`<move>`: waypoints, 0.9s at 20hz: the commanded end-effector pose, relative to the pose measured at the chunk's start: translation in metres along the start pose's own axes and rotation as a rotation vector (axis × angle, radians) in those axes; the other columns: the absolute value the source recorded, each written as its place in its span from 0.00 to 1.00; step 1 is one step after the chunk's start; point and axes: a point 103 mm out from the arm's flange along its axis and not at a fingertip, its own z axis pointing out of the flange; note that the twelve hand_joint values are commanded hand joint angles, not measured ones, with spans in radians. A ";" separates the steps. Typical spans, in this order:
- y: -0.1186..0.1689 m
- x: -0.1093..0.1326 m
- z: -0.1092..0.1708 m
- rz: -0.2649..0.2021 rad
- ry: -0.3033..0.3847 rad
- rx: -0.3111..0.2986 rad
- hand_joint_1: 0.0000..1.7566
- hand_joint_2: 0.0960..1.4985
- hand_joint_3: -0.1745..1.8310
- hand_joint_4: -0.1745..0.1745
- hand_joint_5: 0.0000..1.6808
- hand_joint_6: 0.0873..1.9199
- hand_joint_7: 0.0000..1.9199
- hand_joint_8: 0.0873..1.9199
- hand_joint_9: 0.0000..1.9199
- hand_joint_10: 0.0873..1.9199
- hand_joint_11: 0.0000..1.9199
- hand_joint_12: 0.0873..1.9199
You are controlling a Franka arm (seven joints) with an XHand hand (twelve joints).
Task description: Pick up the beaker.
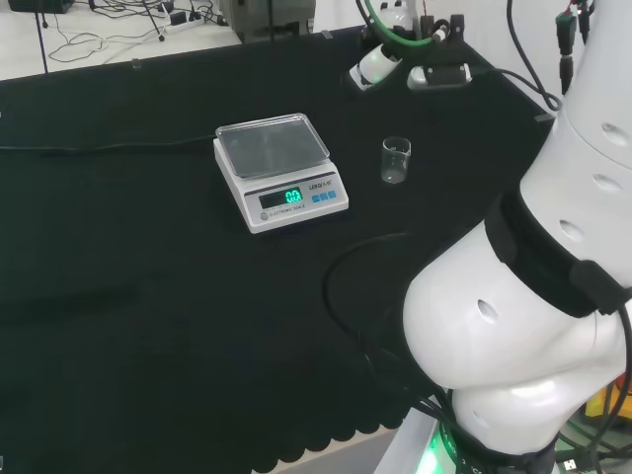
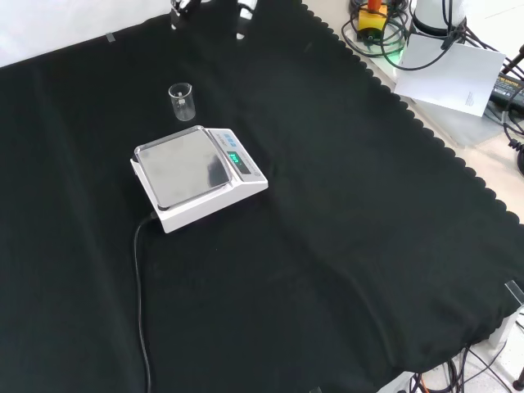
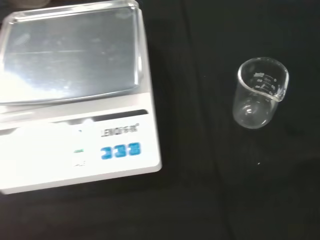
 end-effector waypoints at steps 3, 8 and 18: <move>0.041 -0.032 0.031 0.024 -0.001 -0.016 0.33 0.51 0.28 0.45 0.18 0.04 0.10 0.32 0.16 0.40 0.03 0.78; 0.063 -0.048 0.062 0.047 0.020 0.061 0.32 0.49 0.27 0.45 0.16 0.02 0.07 0.33 0.11 0.43 0.00 0.79; 0.089 -0.063 0.089 0.052 0.054 0.129 0.33 0.49 0.27 0.63 0.06 0.00 0.07 0.33 0.12 0.43 0.00 0.79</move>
